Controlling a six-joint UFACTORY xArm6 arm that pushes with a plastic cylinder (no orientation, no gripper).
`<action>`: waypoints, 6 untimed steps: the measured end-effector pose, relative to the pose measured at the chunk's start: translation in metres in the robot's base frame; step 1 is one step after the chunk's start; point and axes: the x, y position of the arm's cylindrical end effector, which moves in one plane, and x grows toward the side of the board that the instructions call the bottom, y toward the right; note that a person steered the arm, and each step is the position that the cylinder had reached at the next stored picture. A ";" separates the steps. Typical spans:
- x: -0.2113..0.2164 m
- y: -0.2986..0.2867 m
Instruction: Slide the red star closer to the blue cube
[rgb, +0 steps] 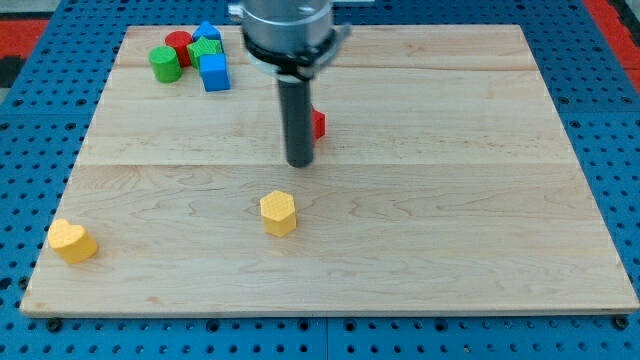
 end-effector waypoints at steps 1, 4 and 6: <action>-0.027 0.035; -0.084 -0.092; -0.103 0.001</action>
